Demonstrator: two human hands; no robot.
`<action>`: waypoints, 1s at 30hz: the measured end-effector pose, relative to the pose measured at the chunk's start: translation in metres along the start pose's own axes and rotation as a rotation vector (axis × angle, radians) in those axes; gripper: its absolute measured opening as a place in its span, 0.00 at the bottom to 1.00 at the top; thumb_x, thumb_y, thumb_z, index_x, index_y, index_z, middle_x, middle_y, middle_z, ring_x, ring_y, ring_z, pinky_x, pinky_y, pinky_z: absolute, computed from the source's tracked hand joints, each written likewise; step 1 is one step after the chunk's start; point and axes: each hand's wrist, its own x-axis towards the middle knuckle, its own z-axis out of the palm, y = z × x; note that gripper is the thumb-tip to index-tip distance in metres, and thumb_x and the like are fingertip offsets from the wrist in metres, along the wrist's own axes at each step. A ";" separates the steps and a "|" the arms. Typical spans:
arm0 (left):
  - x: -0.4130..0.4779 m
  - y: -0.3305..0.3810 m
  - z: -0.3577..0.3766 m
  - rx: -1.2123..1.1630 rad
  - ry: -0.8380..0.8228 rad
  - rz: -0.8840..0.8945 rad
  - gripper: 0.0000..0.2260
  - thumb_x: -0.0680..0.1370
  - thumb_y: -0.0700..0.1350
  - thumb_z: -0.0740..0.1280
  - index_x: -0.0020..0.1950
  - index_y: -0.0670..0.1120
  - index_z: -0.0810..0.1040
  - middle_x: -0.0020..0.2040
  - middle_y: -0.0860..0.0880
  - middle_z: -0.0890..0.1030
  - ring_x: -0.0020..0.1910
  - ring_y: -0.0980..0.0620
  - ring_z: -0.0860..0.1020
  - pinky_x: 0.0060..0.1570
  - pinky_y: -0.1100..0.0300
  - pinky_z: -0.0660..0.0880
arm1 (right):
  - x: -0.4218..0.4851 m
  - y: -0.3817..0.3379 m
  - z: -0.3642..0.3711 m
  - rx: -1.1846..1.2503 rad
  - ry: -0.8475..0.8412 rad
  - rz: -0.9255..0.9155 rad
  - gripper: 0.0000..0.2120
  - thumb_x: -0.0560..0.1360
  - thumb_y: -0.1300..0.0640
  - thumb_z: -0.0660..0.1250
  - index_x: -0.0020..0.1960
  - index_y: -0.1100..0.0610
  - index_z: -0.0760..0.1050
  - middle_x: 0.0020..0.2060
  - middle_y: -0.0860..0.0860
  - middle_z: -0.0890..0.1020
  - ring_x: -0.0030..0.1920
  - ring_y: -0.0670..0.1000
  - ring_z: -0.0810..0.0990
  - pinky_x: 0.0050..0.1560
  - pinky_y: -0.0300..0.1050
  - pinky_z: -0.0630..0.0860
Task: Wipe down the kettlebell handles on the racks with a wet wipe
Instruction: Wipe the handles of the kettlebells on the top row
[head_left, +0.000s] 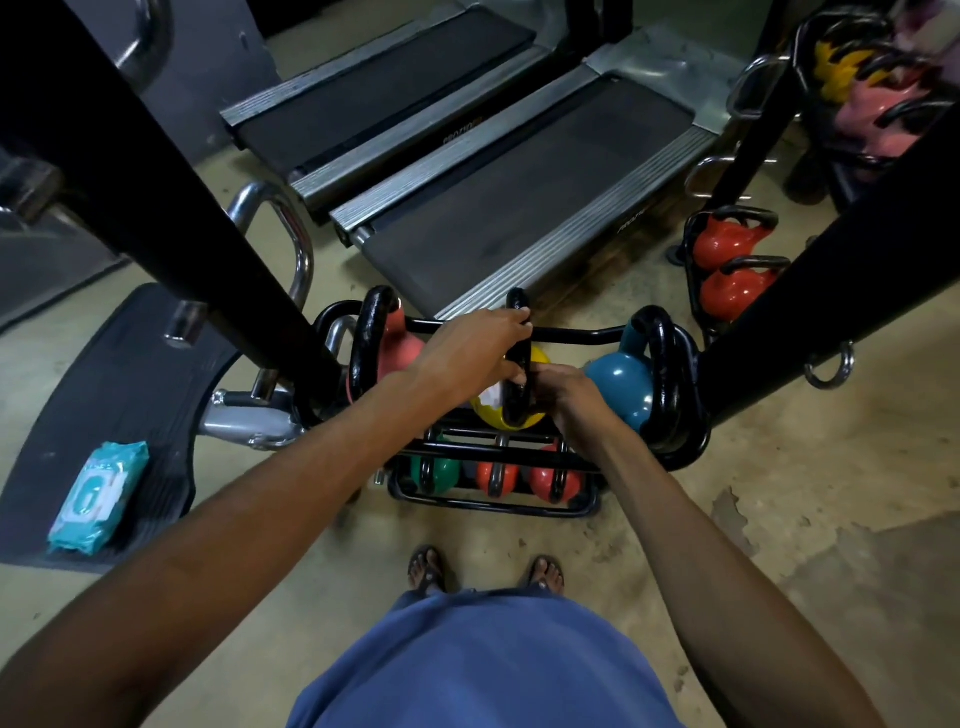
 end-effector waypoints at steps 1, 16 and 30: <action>0.000 -0.001 0.000 0.004 -0.001 0.003 0.31 0.76 0.51 0.73 0.77 0.48 0.69 0.79 0.54 0.63 0.75 0.50 0.67 0.69 0.49 0.70 | -0.003 0.002 -0.002 0.001 -0.012 -0.008 0.12 0.77 0.59 0.62 0.49 0.62 0.83 0.45 0.63 0.83 0.46 0.58 0.79 0.53 0.58 0.74; -0.002 0.003 -0.002 0.067 0.008 0.037 0.31 0.76 0.54 0.73 0.76 0.47 0.70 0.79 0.51 0.64 0.74 0.49 0.69 0.66 0.50 0.71 | -0.035 0.040 0.036 -0.016 0.521 -0.141 0.03 0.80 0.61 0.70 0.47 0.59 0.78 0.39 0.53 0.82 0.37 0.46 0.82 0.38 0.49 0.83; 0.000 0.001 -0.011 0.152 0.004 0.088 0.26 0.76 0.57 0.71 0.70 0.47 0.76 0.76 0.52 0.70 0.70 0.49 0.72 0.58 0.49 0.75 | -0.053 0.051 0.069 -0.904 0.609 -0.690 0.03 0.78 0.62 0.71 0.50 0.58 0.77 0.44 0.54 0.77 0.37 0.54 0.76 0.32 0.50 0.71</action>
